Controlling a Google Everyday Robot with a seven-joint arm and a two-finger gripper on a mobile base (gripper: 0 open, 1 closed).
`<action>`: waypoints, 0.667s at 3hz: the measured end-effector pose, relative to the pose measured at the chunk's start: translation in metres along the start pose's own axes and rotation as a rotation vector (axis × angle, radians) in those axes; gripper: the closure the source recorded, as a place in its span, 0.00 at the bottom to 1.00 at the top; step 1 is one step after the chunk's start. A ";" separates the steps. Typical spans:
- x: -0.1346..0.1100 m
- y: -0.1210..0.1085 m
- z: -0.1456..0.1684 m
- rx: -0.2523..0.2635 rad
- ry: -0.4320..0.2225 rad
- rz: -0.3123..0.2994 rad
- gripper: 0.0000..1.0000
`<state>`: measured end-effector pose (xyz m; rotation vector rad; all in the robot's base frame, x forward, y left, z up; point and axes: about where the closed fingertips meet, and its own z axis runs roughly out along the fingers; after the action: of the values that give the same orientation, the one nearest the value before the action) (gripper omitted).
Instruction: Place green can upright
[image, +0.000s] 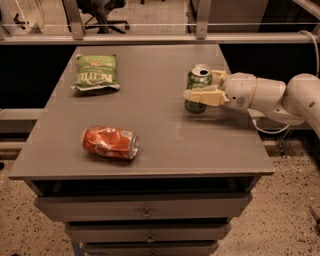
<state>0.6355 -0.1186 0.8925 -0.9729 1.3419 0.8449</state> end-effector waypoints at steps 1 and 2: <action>0.001 0.003 -0.022 0.002 0.074 -0.021 0.00; -0.014 0.006 -0.074 0.046 0.182 -0.073 0.00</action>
Offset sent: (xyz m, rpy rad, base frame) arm -0.0699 -0.1409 0.0418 -0.3535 -0.0209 -0.1493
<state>0.6003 -0.1838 0.9071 -1.0765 1.4649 0.6794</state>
